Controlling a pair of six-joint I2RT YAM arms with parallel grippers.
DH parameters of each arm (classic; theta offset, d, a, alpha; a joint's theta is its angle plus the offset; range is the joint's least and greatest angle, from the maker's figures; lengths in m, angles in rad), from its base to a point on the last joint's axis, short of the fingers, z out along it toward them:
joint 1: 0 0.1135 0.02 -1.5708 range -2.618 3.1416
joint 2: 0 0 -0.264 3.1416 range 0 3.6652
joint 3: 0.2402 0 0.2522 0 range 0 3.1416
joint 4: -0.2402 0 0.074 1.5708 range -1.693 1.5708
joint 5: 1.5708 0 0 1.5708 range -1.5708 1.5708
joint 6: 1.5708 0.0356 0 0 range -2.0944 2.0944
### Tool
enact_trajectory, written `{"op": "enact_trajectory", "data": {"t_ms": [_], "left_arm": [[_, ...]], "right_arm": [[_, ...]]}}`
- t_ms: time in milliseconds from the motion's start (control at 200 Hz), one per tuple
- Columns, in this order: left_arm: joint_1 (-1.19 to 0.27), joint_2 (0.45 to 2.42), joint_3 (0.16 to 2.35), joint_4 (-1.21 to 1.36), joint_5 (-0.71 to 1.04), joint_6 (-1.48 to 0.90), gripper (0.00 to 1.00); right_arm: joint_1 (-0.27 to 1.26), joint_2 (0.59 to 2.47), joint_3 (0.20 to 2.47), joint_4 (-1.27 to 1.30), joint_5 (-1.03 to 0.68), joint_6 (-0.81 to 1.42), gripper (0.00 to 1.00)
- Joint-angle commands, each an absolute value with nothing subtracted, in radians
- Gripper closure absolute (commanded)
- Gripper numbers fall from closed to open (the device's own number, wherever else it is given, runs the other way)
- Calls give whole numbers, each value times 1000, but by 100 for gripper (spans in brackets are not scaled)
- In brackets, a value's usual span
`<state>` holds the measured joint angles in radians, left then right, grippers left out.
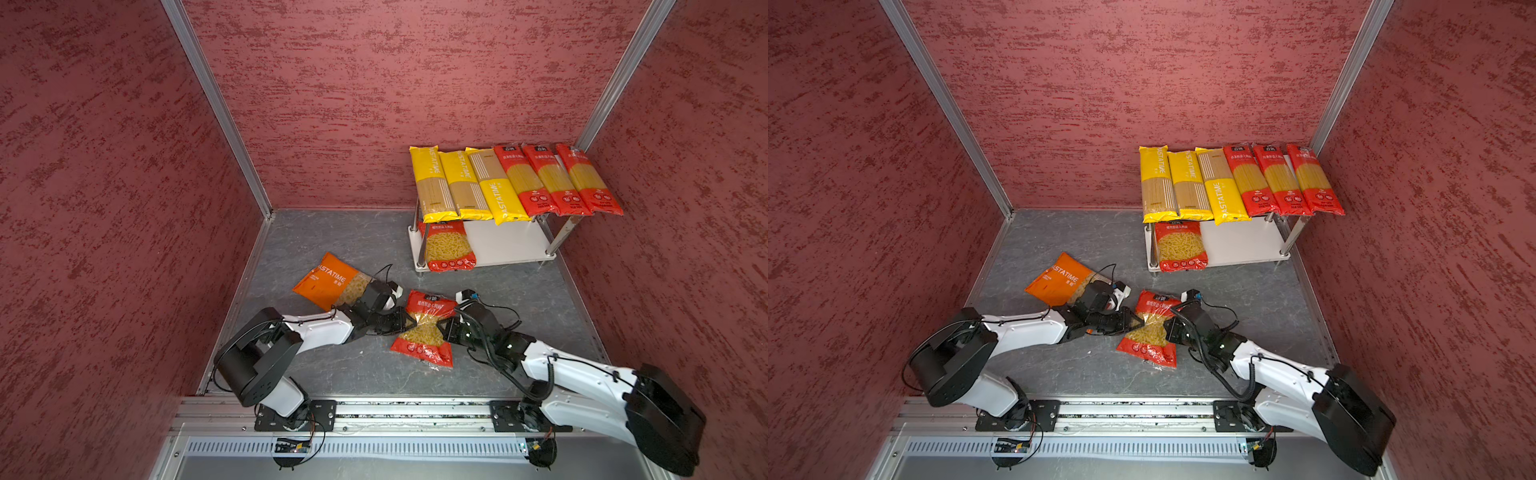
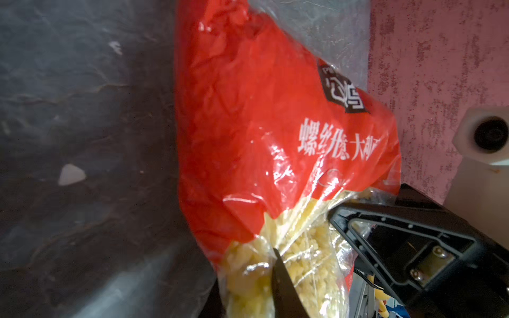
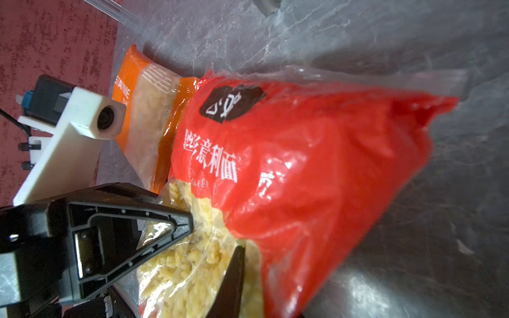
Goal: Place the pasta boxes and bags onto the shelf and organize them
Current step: 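Grip the fusilli bag with the right gripper beside the left gripper, then carry the fusilli bag with both grippers to the lower shelf tier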
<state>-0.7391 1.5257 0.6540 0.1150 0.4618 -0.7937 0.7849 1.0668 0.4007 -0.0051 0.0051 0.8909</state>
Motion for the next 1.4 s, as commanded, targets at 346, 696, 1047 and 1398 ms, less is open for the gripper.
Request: {"op": "enact_trajectory", "data": {"t_ms": [346, 696, 1047, 1398], "left_arm": [[-841, 1443, 893, 78, 289, -764, 98], [-906, 1660, 1168, 41, 165, -716, 100], [-910, 1911, 1411, 58, -15, -715, 100], [-896, 2076, 1615, -30, -147, -789, 100]], "right_arm": [[628, 825, 550, -265, 222, 816, 92], [362, 870, 629, -169, 226, 679, 93], [191, 1157, 703, 153, 150, 570, 91], [161, 1372, 839, 189, 52, 546, 60]]}}
